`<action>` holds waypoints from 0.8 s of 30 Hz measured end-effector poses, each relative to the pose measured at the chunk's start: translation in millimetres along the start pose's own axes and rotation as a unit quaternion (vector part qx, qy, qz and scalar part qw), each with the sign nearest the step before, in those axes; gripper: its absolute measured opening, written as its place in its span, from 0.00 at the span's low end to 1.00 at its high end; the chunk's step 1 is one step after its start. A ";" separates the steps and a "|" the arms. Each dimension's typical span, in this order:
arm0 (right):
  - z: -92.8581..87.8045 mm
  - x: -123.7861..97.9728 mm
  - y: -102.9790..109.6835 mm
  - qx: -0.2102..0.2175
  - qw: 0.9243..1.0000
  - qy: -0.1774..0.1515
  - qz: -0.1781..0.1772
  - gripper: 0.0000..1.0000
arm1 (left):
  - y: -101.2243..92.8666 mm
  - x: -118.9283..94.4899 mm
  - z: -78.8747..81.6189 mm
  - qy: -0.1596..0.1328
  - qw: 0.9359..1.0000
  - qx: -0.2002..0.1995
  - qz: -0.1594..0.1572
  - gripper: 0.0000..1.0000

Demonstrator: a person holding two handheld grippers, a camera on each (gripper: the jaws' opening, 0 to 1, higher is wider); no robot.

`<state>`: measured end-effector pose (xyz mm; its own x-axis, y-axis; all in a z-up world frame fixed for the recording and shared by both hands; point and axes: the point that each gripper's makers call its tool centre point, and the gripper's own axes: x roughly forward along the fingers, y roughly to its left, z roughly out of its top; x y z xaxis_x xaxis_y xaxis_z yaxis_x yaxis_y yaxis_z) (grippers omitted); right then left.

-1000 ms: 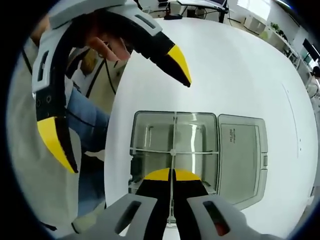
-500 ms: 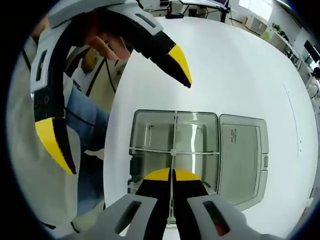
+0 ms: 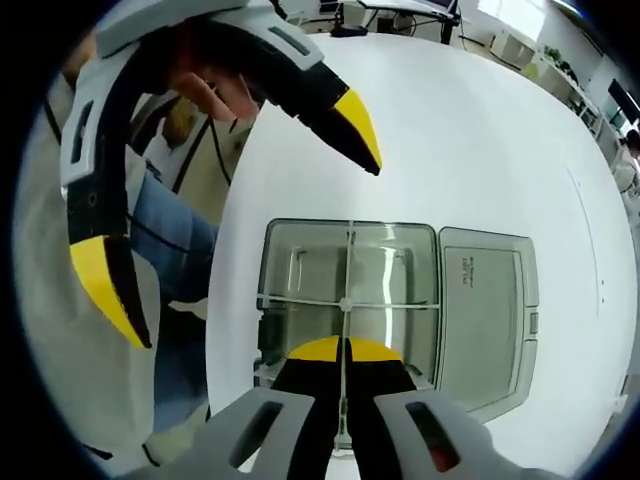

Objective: Insert the divider into the dual guide fixture by aligning both edges with the guide slots and pushing it downward to the bottom, including one-sided entry, uneven engagement, binding, and posture correction.

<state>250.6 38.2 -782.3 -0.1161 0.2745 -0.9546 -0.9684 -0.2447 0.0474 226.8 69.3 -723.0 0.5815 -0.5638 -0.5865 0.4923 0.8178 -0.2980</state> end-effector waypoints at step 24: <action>0.0 -1.0 2.0 0.005 1.000 -0.002 -0.010 0.00 | -3.2 -0.2 -5.4 0.003 1.000 -0.001 -0.001 0.88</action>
<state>248.8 37.4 -781.3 -0.0970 0.2836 -0.9540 -0.9729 -0.2293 0.0308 221.6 67.4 -726.0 0.5769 -0.5651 -0.5898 0.4918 0.8168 -0.3015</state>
